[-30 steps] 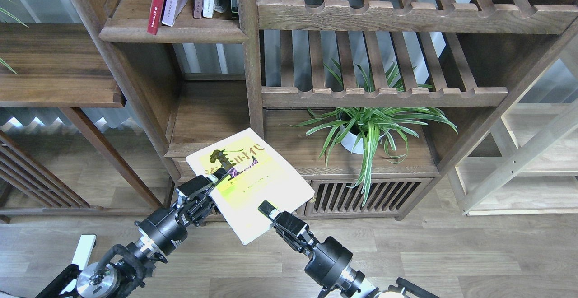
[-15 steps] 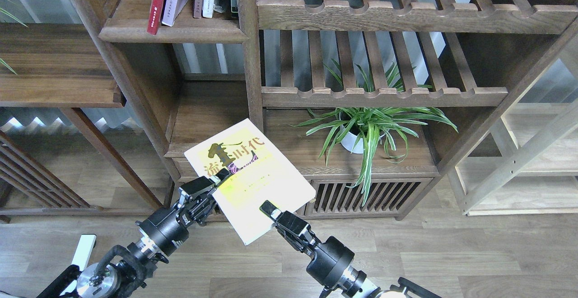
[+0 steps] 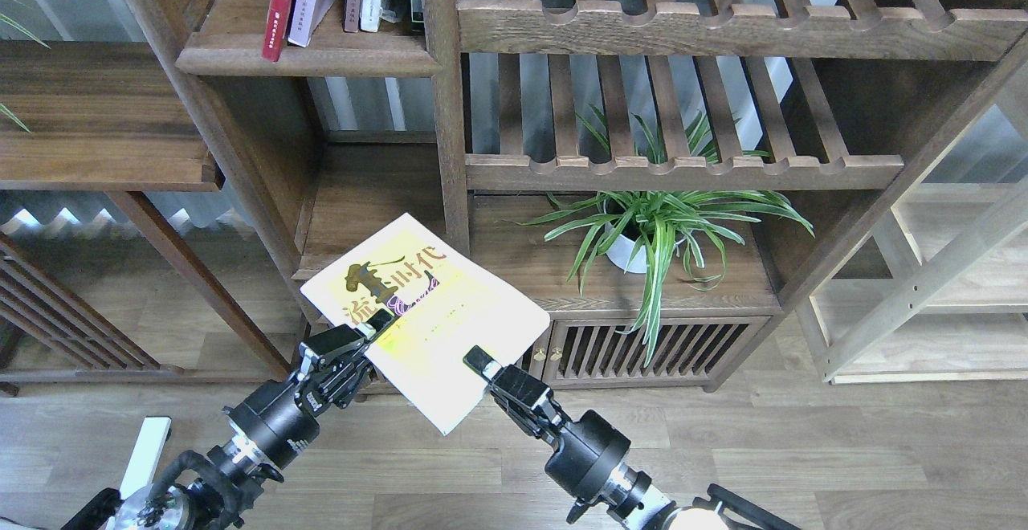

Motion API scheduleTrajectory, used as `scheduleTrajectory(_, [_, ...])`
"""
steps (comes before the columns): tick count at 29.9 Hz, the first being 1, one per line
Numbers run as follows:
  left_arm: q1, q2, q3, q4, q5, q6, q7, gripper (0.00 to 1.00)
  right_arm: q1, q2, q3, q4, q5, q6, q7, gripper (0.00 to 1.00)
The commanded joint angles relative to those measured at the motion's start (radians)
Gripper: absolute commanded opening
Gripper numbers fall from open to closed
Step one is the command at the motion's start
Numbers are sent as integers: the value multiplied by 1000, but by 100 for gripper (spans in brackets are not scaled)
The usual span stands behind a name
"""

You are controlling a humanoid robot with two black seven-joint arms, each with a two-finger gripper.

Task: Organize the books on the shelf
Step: 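Release the right gripper, keeping the yellow book in the left gripper, then raise the yellow book with the left gripper to the top shelf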

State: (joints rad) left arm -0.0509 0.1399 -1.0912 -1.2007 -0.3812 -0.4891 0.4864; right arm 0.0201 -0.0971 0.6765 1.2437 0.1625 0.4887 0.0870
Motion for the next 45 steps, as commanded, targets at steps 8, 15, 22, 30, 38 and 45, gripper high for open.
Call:
scheduleTrajectory(8, [16, -3, -10, -3, 4, 0, 2, 2, -3, -24, 46, -12, 0, 0, 0, 39])
scheduleTrajectory(15, [-1, 20, -12, -10, 19, 0, 2, 2, -22, -96, 135, -27, 5, 0, 2, 68])
scheduleTrajectory(22, [-4, 85, -15, -94, 148, 0, 2, 1, -25, -125, 236, -105, 18, 0, 5, 81])
scheduleTrajectory(30, [49, 118, -162, -236, 487, 0, -23, 1, -6, -125, 268, -151, 46, 0, 4, 81])
scheduleTrajectory(38, [75, 121, -416, -393, 792, 0, -23, 2, 44, -121, 268, -194, 80, 0, 2, 81])
scheduleTrajectory(45, [80, 122, -553, -549, 878, 0, -11, 2, 72, -119, 268, -221, 107, 0, 0, 81])
